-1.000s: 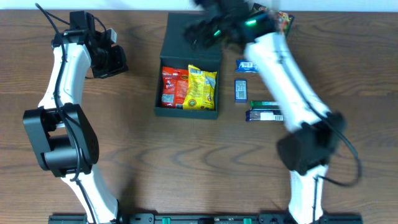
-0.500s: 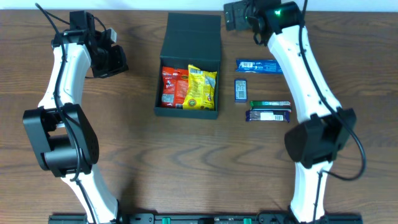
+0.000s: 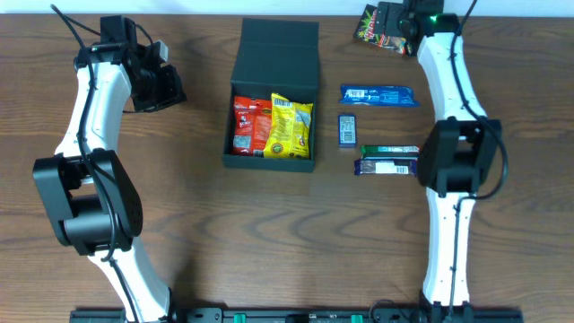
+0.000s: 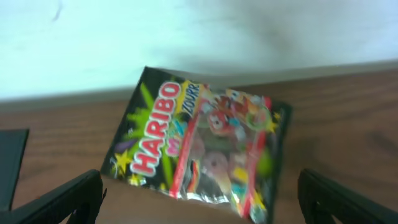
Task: Pack container
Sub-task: 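Grasp the black Haribo gummy bag with the right gripper, then carry the Haribo bag left and lower it into the box, then release the Haribo bag and press it down with the right gripper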
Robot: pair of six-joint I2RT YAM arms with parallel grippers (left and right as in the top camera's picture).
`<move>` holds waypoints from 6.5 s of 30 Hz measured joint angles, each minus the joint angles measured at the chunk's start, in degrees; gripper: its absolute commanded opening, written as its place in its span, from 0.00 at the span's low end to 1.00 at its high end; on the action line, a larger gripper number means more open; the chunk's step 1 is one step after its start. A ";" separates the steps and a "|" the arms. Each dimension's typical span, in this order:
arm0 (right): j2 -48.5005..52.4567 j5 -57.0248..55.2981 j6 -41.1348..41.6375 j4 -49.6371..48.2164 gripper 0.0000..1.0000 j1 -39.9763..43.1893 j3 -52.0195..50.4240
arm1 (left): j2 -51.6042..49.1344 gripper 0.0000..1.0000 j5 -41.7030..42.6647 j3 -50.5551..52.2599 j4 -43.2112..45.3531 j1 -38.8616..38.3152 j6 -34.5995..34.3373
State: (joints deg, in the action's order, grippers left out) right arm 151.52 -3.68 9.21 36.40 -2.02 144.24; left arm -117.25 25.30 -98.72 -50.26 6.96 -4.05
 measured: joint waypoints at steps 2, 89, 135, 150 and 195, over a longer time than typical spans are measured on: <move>2.78 0.59 0.02 -1.55 0.99 0.11 2.58 | 0.02 0.16 -0.02 0.00 0.02 0.02 0.00; -1.95 6.49 2.03 45.66 0.01 -15.47 34.99 | 0.02 0.19 -1.53 0.00 4.13 0.02 -0.44; -2.10 5.25 29.31 51.58 0.73 -36.89 6.34 | 0.00 0.21 5.86 0.00 4.26 9.29 -0.61; -4.94 2.05 24.90 52.43 0.62 -35.26 5.99 | 0.00 0.21 5.86 0.00 4.22 9.29 -0.59; -39.98 38.47 -6.88 0.35 0.01 -27.06 -61.24 | 0.00 0.21 5.84 0.00 1.38 4.81 1.40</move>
State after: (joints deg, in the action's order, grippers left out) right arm 111.55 34.79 2.33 36.75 -29.08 83.00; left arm -117.25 31.14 -98.72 -48.88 11.77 -2.66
